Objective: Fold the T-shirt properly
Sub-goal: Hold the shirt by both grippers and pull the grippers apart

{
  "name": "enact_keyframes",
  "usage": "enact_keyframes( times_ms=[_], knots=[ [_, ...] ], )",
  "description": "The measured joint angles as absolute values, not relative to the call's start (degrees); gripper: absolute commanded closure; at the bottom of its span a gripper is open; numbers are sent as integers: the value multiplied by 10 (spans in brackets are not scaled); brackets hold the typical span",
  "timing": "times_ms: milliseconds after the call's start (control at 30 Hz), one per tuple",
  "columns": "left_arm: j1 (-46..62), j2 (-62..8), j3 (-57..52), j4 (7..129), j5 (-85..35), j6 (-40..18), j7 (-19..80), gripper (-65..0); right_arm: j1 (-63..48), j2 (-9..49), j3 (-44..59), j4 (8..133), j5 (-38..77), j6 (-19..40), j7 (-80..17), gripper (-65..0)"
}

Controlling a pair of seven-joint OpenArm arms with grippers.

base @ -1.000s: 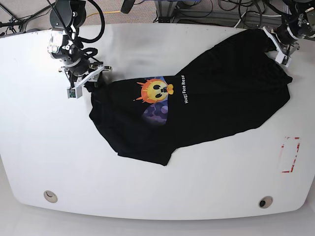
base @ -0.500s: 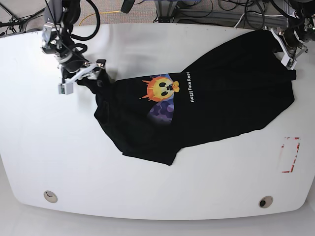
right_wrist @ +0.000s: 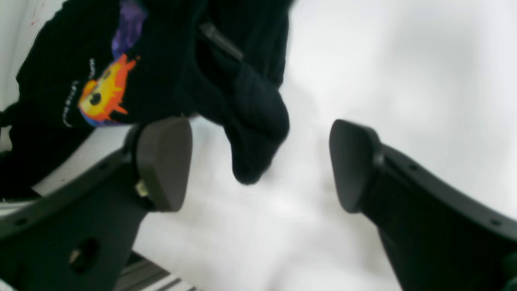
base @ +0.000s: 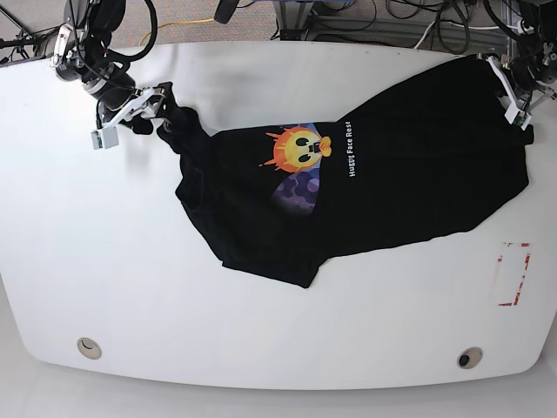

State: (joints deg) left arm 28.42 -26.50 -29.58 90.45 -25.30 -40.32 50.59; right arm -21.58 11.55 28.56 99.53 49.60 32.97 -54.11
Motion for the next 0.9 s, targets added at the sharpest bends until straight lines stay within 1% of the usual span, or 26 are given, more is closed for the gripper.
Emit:
enact_keyframes(
  times_ms=[167, 200, 267, 400, 467, 567, 600, 633, 667, 900],
  knots=[
    [284, -265, -296, 905, -253, -403, 506, 0, -218, 105, 283, 996, 496, 338, -546, -507],
    [284, -265, -296, 905, -253, -403, 506, 0, -218, 101, 283, 995, 496, 340, -546, -501],
    [284, -265, -296, 905, -253, -403, 506, 0, -216, 98, 282, 988, 498, 343, -547, -463],
    [284, -265, -296, 905, -253, -403, 506, 0, -208, 97, 281, 963, 496, 345, -547, -314],
    [284, -265, -296, 905, -253, -403, 506, 0, -198, 98, 273, 949, 491, 344, -548, -258],
    [284, -264, -296, 905, -253, -403, 506, 0, -182, 97, 260, 939, 494, 345, -547, -155],
    [284, -264, -296, 905, -253, -403, 506, 0, -180, 97, 260, 939, 495, 345, -547, -114],
    [284, -264, -296, 905, -253, -403, 506, 0, -179, 98, 260, 939, 497, 345, -546, -49],
    [284, -264, -296, 905, -253, -403, 506, 0, -179, 99, 260, 939, 498, 345, -545, -5],
    [286, -265, -293, 907, -253, -403, 506, 0, -186, 112, 259, 945, 493, 345, -548, 0]
  ],
)
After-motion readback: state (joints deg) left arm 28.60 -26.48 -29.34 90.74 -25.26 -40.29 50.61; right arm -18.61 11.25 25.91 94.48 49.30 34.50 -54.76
